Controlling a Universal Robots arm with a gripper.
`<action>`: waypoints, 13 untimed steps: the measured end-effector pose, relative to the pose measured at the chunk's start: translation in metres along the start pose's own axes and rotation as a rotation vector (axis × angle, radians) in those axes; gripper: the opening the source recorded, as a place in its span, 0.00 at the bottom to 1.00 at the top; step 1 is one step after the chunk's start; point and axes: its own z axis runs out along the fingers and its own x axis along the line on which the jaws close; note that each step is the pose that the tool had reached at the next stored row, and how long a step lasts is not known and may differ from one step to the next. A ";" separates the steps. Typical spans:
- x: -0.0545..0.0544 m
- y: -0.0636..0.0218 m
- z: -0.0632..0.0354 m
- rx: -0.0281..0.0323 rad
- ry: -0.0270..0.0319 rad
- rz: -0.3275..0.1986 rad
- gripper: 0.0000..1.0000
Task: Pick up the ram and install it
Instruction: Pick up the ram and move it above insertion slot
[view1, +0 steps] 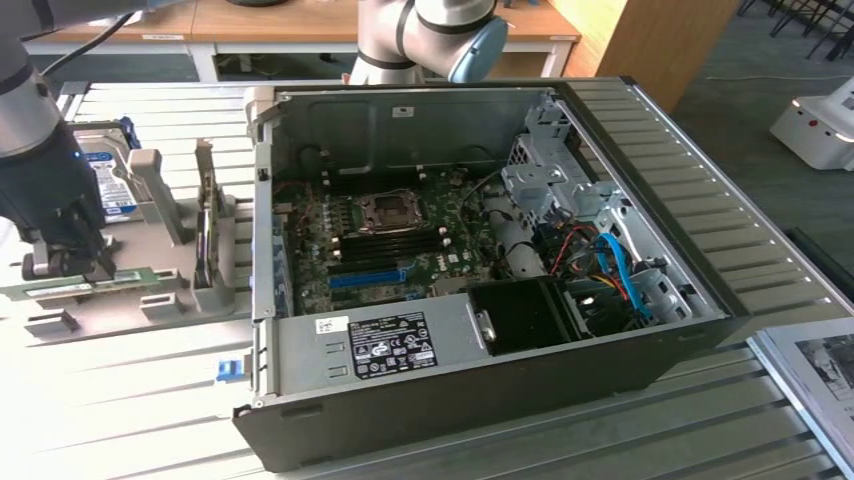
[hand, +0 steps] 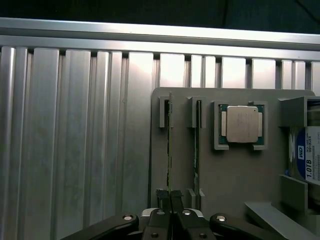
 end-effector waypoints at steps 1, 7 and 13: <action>0.000 0.0001 -0.0013 -0.0001 0.0001 0.000 0.11; 0.000 0.0004 -0.0103 -0.0001 0.0001 0.000 0.11; 0.000 0.0007 -0.0184 0.0000 0.0000 0.000 0.11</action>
